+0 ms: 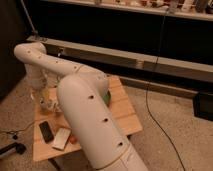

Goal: Stand the bottle upright

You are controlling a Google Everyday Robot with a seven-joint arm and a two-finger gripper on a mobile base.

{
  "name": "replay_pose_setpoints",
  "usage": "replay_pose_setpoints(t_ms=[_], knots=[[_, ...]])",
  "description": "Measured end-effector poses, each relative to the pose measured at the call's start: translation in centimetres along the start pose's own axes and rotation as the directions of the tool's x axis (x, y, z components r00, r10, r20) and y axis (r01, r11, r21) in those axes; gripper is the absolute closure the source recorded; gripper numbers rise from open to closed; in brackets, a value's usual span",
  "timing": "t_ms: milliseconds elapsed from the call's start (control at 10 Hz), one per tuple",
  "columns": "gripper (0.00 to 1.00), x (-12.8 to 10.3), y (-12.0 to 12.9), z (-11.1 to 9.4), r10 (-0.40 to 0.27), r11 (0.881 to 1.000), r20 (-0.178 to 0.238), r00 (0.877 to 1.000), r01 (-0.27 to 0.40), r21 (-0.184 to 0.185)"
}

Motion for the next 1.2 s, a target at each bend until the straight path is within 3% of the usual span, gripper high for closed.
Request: replay_pose_setpoints(t_ms=[400, 800, 1100, 1200], knots=[[0.31, -0.27, 0.35, -0.43, 0.014, 1.0, 0.046, 0.999, -0.015, 0.022], [0.26, -0.39, 0.26, -0.44, 0.014, 1.0, 0.047, 0.999, -0.015, 0.022], [0.2, -0.31, 0.71, -0.08, 0.045, 0.997, 0.131, 0.99, -0.053, 0.053], [0.2, -0.45, 0.6, -0.08, 0.044, 0.997, 0.135, 0.99, -0.052, 0.056]])
